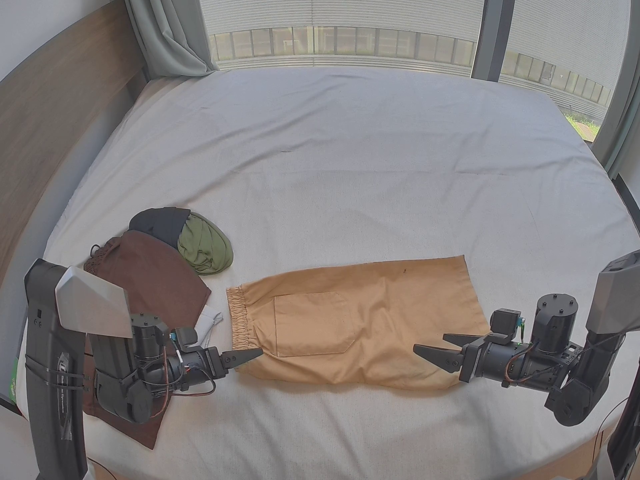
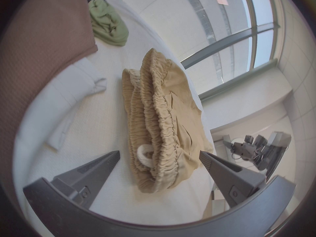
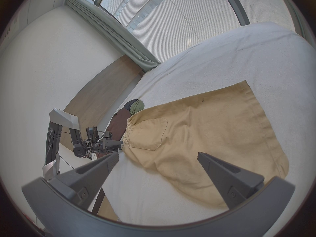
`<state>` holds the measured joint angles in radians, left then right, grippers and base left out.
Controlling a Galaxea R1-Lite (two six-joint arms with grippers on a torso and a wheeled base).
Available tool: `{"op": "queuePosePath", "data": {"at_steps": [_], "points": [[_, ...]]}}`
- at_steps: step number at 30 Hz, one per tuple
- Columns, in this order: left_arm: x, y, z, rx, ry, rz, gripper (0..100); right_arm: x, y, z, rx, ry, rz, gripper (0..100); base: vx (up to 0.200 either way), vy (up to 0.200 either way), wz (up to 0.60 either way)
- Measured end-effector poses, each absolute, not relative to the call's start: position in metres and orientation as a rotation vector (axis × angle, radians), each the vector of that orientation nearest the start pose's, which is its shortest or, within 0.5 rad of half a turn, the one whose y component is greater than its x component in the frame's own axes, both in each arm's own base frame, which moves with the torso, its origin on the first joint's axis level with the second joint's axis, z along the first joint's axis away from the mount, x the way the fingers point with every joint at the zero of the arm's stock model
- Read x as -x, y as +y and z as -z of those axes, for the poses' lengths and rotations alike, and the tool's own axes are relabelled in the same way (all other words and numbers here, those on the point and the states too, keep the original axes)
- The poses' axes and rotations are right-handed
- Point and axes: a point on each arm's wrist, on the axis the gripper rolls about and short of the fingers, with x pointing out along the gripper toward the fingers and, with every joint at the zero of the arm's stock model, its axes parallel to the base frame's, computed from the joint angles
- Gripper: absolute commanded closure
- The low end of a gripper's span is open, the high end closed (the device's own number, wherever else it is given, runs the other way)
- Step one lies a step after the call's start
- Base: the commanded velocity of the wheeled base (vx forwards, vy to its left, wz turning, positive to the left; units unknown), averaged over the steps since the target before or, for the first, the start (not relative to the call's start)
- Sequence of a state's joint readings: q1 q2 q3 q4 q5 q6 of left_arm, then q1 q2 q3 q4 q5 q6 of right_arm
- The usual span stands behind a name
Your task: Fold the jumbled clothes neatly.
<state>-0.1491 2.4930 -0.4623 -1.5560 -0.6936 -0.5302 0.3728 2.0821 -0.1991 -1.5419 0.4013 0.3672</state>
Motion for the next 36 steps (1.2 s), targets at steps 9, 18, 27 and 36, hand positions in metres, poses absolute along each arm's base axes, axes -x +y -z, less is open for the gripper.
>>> {"op": "queuePosePath", "data": {"at_steps": [9, 18, 27, 36], "points": [[-0.313, -0.076, 0.047, 0.735, 0.716, 0.653, 0, -0.239, 0.103, -0.036, -0.349, 0.495, -0.693, 0, 0.0, 0.0, 0.0], [-0.321, -0.086, 0.042, 0.756, 0.672, 0.599, 0, -0.24, 0.104, -0.035, -0.35, 0.498, -0.694, 0, 0.0, 0.0, 0.0], [-0.322, -0.092, 0.041, 0.759, 0.668, 0.599, 0, -0.24, 0.104, -0.033, -0.35, 0.504, -0.692, 0, 0.0, 0.0, 0.0], [-0.325, -0.093, 0.041, 0.757, 0.646, 0.575, 100, -0.241, 0.104, -0.033, -0.35, 0.506, -0.691, 0, 0.0, 0.0, 0.0]]}}
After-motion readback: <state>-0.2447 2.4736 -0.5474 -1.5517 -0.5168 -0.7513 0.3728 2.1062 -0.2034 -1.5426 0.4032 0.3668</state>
